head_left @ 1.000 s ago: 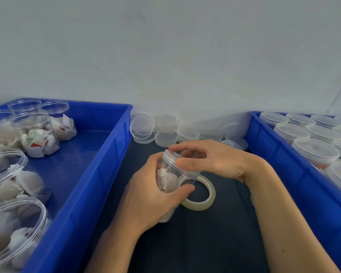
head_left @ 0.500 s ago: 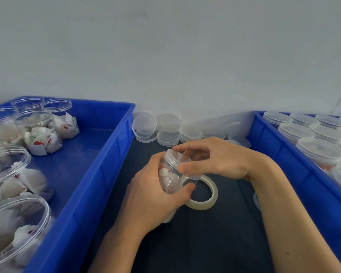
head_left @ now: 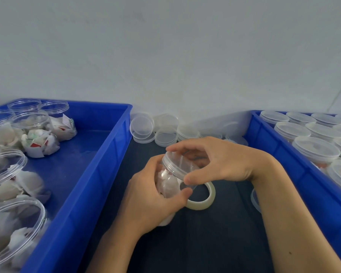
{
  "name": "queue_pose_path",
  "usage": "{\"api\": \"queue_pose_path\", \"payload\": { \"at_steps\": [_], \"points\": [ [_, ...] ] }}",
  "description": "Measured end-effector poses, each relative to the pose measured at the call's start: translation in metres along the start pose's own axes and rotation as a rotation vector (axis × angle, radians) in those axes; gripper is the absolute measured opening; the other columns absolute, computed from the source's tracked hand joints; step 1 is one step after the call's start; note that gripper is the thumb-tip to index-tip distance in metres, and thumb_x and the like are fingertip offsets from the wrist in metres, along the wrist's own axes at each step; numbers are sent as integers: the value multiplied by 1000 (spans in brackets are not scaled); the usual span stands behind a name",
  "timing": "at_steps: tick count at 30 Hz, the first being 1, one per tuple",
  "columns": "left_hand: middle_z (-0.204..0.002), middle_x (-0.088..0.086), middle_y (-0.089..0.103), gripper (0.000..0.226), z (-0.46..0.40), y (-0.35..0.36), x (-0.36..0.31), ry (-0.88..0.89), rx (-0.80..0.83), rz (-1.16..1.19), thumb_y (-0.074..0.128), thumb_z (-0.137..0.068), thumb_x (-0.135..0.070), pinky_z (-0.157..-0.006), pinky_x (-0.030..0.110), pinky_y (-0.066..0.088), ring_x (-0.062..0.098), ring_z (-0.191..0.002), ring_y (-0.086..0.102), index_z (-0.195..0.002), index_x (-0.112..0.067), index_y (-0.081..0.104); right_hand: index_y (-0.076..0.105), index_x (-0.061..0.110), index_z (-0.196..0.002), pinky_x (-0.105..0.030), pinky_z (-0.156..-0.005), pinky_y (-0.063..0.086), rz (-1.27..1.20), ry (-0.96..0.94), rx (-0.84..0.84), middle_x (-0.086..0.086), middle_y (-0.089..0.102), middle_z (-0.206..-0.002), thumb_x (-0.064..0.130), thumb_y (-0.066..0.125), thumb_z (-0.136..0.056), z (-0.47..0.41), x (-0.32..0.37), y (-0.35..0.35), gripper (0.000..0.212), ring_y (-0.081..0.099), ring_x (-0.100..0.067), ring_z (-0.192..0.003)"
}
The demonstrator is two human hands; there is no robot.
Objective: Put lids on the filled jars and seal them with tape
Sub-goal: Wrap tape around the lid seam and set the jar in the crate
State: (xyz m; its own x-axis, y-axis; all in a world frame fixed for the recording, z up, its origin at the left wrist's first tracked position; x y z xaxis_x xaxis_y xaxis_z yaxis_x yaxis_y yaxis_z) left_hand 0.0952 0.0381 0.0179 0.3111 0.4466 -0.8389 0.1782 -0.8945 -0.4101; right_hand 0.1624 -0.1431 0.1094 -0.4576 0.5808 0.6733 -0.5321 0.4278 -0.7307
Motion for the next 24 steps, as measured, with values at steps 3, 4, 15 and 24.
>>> {"api": "queue_pose_path", "payload": {
  "at_steps": [3,4,15,24],
  "points": [
    [-119,-13,76,59,-1,-3,2,-11,71,135,86,-76,-49,-89,42,62,11,-108,75,-128,-46,58,57,42,-147,-29,-118,44,-158,-74,86,23,61,-144,18,82,-85,4,-3,0,71,52,4,-138],
    [-122,-12,75,62,-1,-3,1,-5,73,161,86,-76,-48,-91,43,61,12,-110,75,-131,-45,56,56,38,-149,-28,-119,43,-207,-97,109,21,60,-146,14,80,-86,4,-4,1,72,50,3,-141],
    [-124,-29,66,83,-2,4,0,74,-248,-157,88,-66,-65,-81,39,63,0,-110,67,-139,-55,48,71,41,-94,-26,-67,50,238,177,-305,27,69,-82,94,58,-66,-15,15,12,62,64,7,-75],
    [-121,-29,68,78,-2,2,-8,96,-369,-70,91,-67,-53,-73,32,63,-3,-105,70,-133,-58,51,39,29,-74,-31,-53,24,549,-12,-558,9,51,-64,84,30,-77,-28,30,30,56,46,-9,-57]
  ]
}}
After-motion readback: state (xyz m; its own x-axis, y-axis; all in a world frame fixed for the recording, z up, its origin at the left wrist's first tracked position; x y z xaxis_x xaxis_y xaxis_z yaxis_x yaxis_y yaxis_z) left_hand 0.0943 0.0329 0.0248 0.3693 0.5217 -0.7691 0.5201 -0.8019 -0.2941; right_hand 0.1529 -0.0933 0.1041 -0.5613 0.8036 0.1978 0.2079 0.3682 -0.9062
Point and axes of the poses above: each hand's wrist, its own z-axis away from the middle knuckle, its own y-axis out of the palm, x = y × z, the point moved 3 cm from there along -z, towards the middle knuckle
